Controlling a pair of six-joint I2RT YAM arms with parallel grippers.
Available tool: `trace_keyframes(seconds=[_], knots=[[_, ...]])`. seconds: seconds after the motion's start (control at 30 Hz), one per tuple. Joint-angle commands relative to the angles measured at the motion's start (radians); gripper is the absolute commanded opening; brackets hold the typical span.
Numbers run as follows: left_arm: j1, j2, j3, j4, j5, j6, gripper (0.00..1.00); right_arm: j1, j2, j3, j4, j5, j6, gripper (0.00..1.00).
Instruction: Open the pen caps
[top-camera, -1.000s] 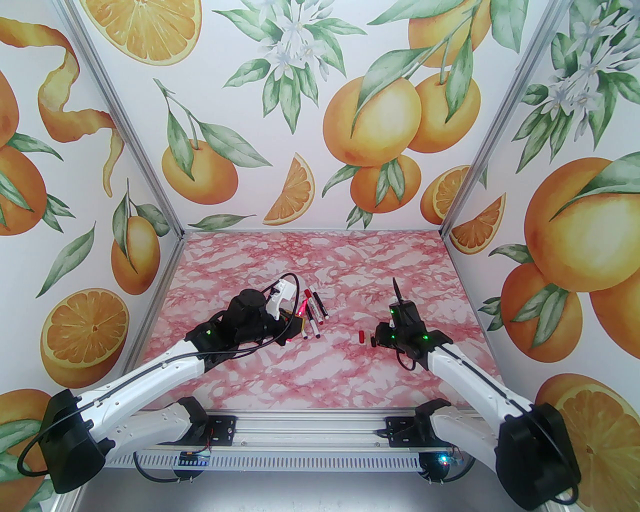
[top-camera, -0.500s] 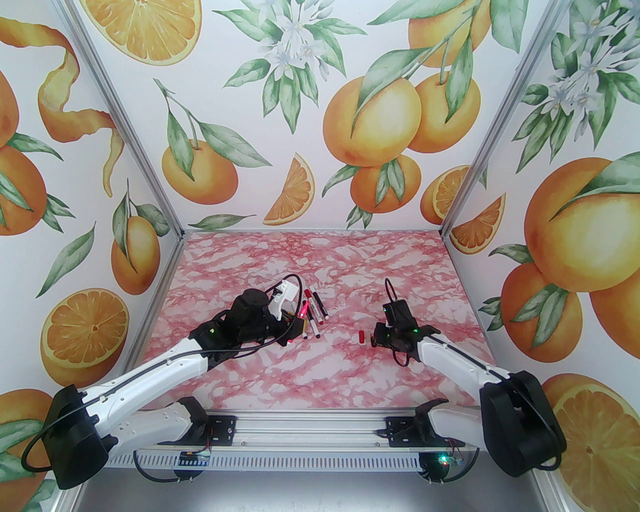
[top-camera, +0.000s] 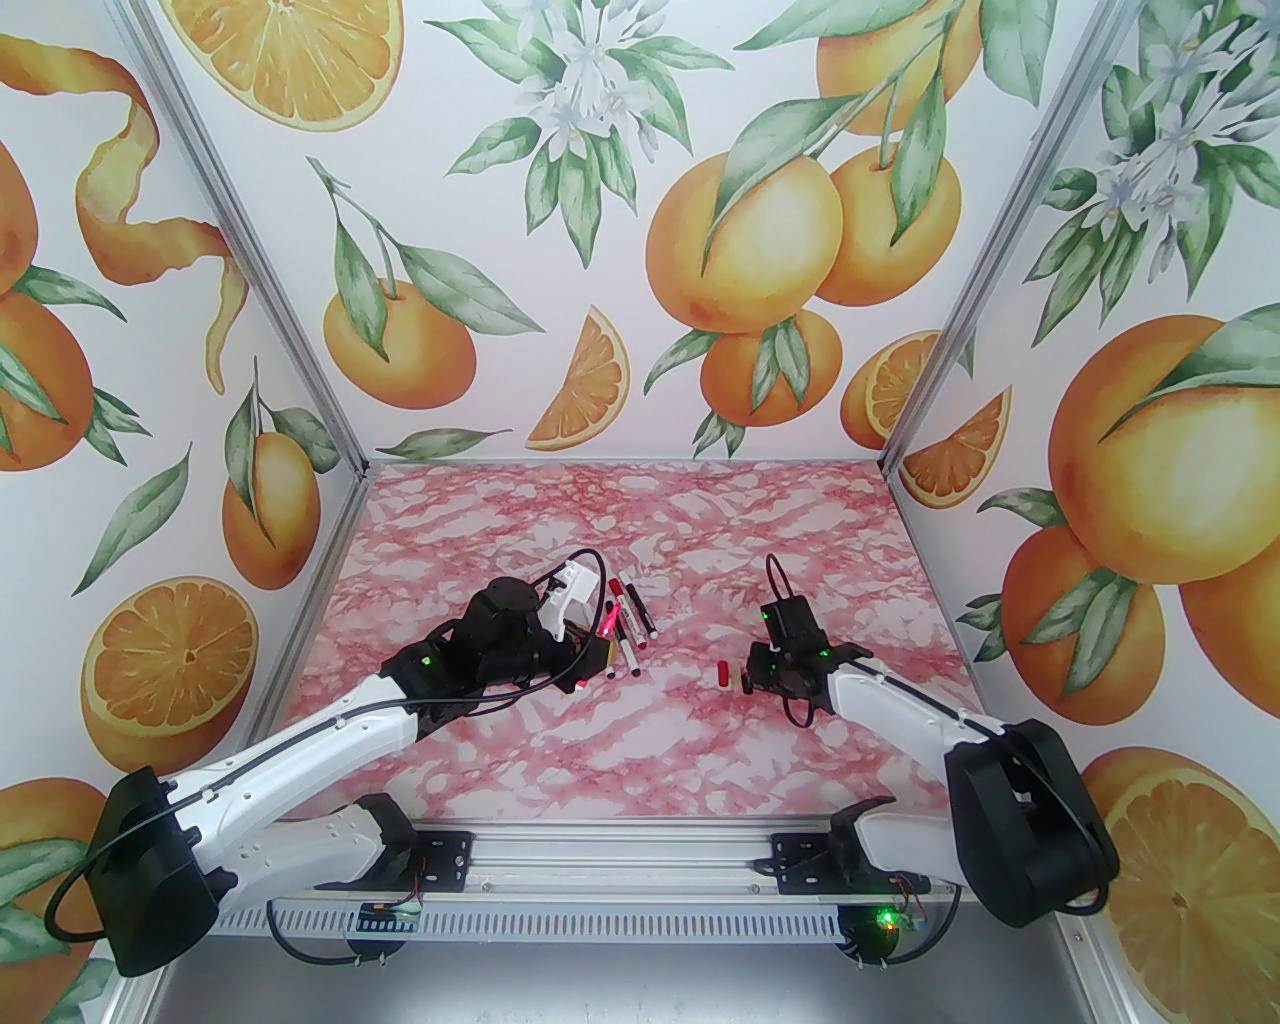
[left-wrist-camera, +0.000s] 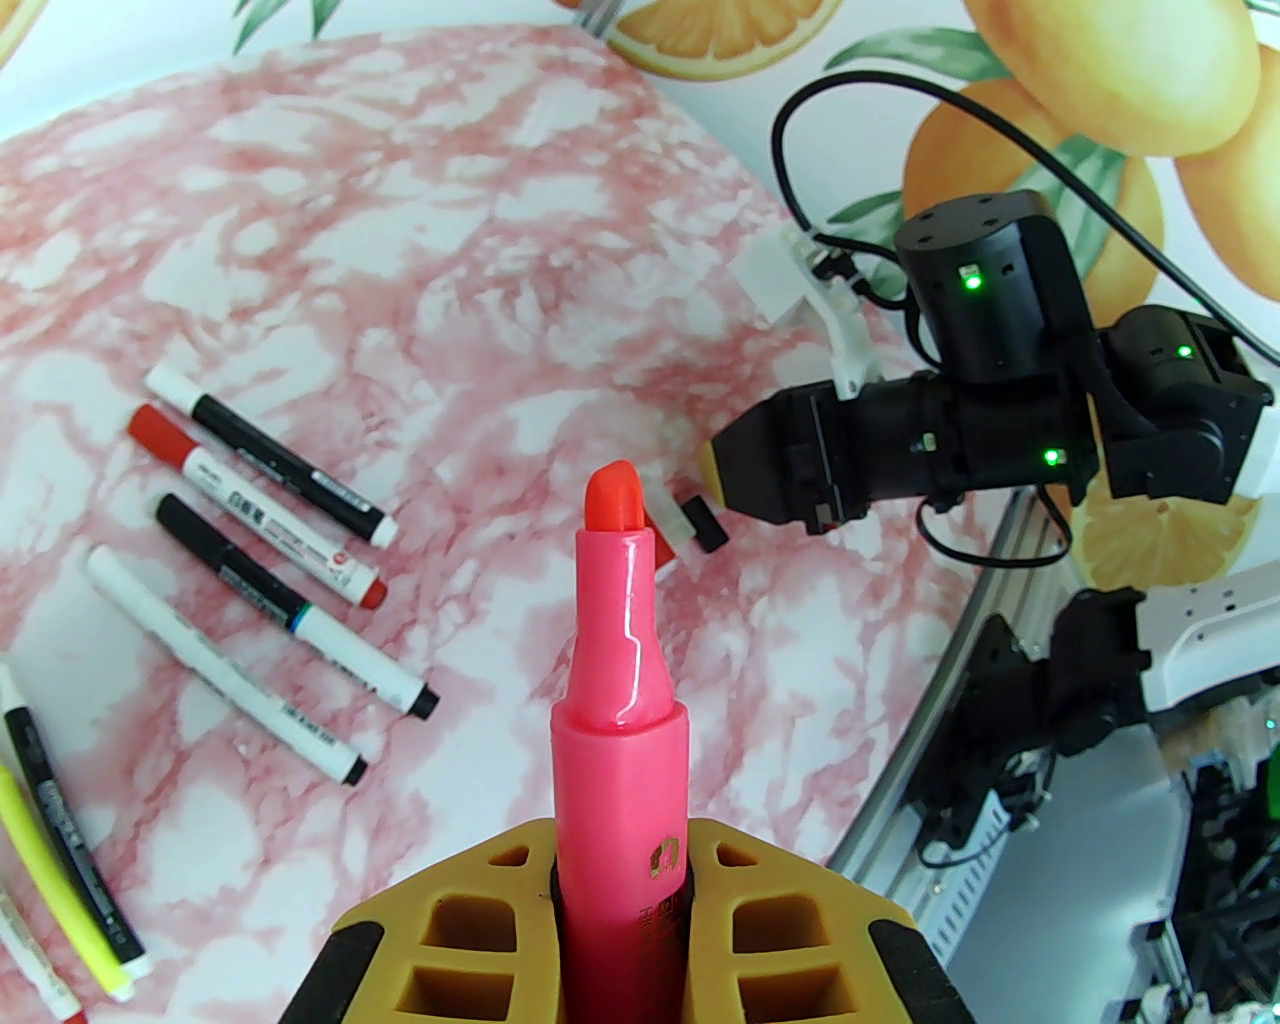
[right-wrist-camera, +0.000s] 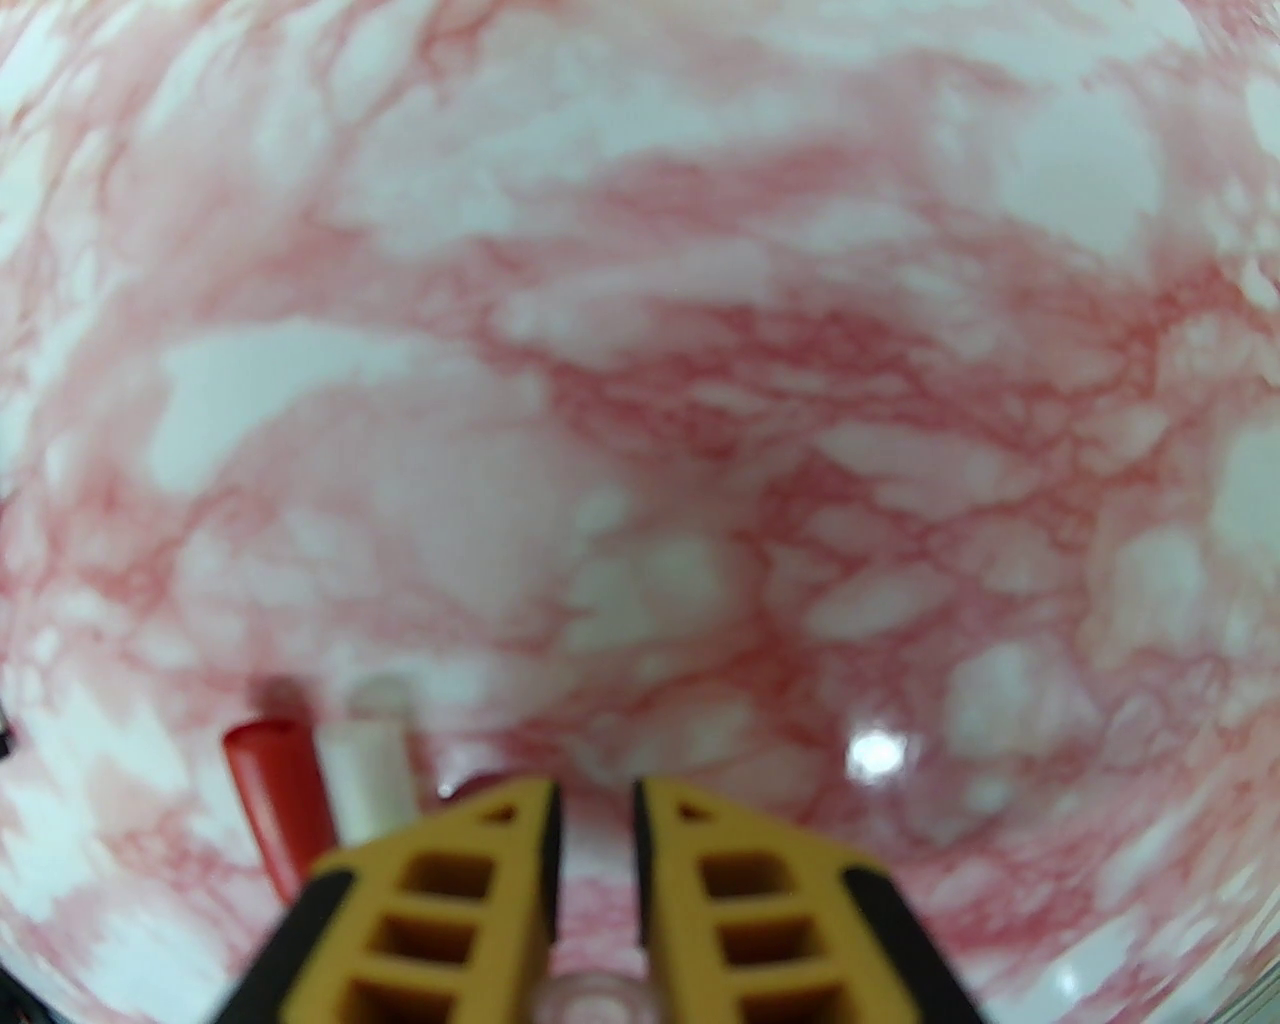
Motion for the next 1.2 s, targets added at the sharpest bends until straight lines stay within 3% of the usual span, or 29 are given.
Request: trace_keyframes(seconds=[0.0, 0.53, 0.73, 0.93, 1.07, 1.17], knots=[[0.007, 0.006, -0.008, 0.027, 0.015, -0.01, 0.02, 0.006, 0.016, 0.029, 0.028, 0.029, 0.009, 0.22], [0.006, -0.005, -0.008, 0.005, 0.009, -0.017, 0.02, 0.007, -0.026, 0.028, 0.031, 0.023, -0.007, 0.28], [0.006, -0.018, -0.008, -0.085, -0.134, -0.036, 0.02, 0.022, -0.177, 0.012, -0.013, -0.009, 0.004, 0.3], [0.016, 0.05, 0.016, -0.162, -0.296, -0.064, 0.04, 0.072, -0.359, -0.009, -0.039, -0.078, 0.006, 0.4], [0.032, 0.149, 0.031, -0.16, -0.343, -0.082, 0.03, 0.08, -0.463, -0.012, -0.059, -0.162, 0.005, 0.53], [0.033, 0.222, 0.053, -0.168, -0.407, -0.095, 0.03, 0.08, -0.529, -0.017, -0.069, -0.227, 0.012, 0.69]])
